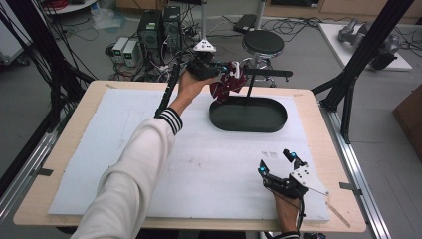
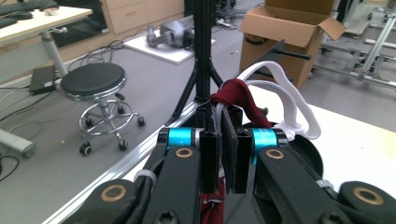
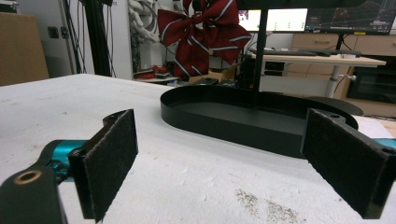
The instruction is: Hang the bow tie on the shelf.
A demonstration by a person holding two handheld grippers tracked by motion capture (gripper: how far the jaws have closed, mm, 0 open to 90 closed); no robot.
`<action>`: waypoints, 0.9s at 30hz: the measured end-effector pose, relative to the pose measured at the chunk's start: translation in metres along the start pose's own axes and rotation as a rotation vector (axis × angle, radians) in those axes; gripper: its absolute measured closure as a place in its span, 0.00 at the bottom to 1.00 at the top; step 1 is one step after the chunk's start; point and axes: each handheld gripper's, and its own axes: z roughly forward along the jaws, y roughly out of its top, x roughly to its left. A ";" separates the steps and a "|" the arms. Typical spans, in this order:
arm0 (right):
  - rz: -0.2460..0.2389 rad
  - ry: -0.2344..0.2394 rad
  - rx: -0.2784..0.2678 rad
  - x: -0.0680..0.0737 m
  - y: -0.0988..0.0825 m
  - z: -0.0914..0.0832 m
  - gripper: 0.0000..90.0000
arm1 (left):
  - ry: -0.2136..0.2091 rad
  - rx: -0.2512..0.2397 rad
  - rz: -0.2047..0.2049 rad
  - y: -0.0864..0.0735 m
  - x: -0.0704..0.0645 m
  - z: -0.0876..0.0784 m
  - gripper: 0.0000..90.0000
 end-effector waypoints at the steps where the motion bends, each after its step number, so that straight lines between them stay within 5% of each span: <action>1: -0.001 0.000 0.000 0.000 0.000 0.000 0.11 | 0.000 0.002 -0.003 0.000 0.001 0.000 0.95; 27: -0.001 0.000 -0.003 0.000 0.000 0.000 0.11 | 0.079 0.058 -0.039 -0.010 0.009 0.009 0.94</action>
